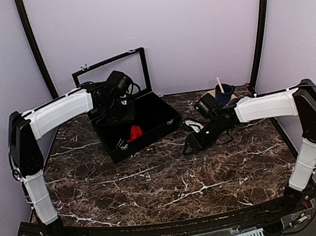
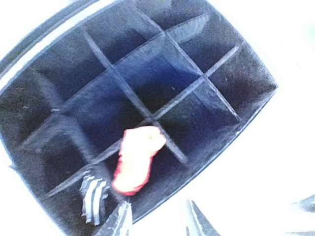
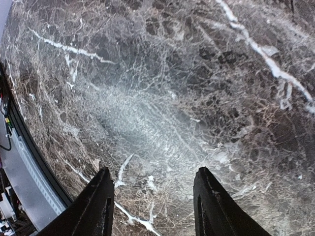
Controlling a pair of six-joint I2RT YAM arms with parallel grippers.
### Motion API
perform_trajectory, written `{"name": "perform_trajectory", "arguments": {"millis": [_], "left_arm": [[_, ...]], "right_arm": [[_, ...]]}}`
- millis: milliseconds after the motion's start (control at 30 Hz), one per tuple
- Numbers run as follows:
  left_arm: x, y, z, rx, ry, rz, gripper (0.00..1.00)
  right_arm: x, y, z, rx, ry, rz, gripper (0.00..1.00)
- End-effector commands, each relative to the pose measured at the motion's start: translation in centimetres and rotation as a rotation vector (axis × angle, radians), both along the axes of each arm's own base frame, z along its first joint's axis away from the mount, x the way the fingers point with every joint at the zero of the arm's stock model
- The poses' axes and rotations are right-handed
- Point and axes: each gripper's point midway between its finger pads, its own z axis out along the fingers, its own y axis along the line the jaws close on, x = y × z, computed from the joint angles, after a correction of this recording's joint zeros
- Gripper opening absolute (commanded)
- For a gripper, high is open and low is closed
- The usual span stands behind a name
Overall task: Roll the socks
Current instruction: Reset both arms
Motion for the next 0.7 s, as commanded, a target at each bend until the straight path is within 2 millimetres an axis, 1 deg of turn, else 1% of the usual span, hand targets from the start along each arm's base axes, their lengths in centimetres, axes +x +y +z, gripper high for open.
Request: {"name": "perform_trajectory", "arguments": {"millis": [0, 33, 167, 233, 300, 333, 367, 400, 500, 567, 600, 633, 667], "left_arm": [[-1.3, 3.0, 4.9, -0.037, -0.207, 0.029, 0.38], [-2.1, 3.9, 4.7, -0.040, -0.236, 0.040, 0.38], [-4.1, 7.8, 7.4, -0.062, -0.419, 0.106, 0.38], [-5.2, 10.2, 8.9, -0.059, -0.515, 0.155, 0.39], [-6.5, 12.8, 10.0, -0.047, -0.598, 0.222, 0.39], [-7.2, 13.9, 11.5, -0.076, -0.671, 0.252, 0.39], [-8.0, 15.0, 12.2, -0.087, -0.723, 0.276, 0.39], [-8.7, 16.1, 12.8, -0.099, -0.772, 0.304, 0.38], [-10.5, 18.8, 13.1, -0.101, -0.874, 0.365, 0.41], [-11.2, 19.9, 12.4, -0.057, -0.885, 0.384, 0.42], [-11.4, 20.3, 11.9, -0.033, -0.877, 0.384, 0.43], [-11.5, 20.4, 11.6, -0.014, -0.867, 0.380, 0.43], [-11.6, 20.6, 11.2, 0.004, -0.858, 0.376, 0.43]], "right_arm": [[3.1, -0.1, 2.2, -0.023, -0.122, -0.067, 0.51], [3.6, -0.1, 2.6, -0.028, -0.143, -0.079, 0.51], [6.0, -1.0, 4.2, -0.074, -0.250, -0.156, 0.51], [7.4, -1.7, 5.2, -0.104, -0.302, -0.201, 0.52], [8.8, -2.5, 6.3, -0.128, -0.348, -0.250, 0.52], [9.5, -3.1, 6.8, -0.140, -0.366, -0.279, 0.53], [10.2, -3.7, 7.4, -0.149, -0.387, -0.310, 0.53], [10.9, -4.6, 8.0, -0.164, -0.411, -0.349, 0.53], [12.7, -7.7, 9.9, -0.198, -0.482, -0.474, 0.53], [13.7, -10.6, 11.1, -0.231, -0.533, -0.574, 0.54], [14.1, -11.9, 11.0, -0.260, -0.545, -0.619, 0.55], [14.1, -13.4, 12.5, -0.260, -0.577, -0.676, 0.56], [14.2, -14.8, 13.0, -0.283, -0.597, -0.719, 0.58]]}}
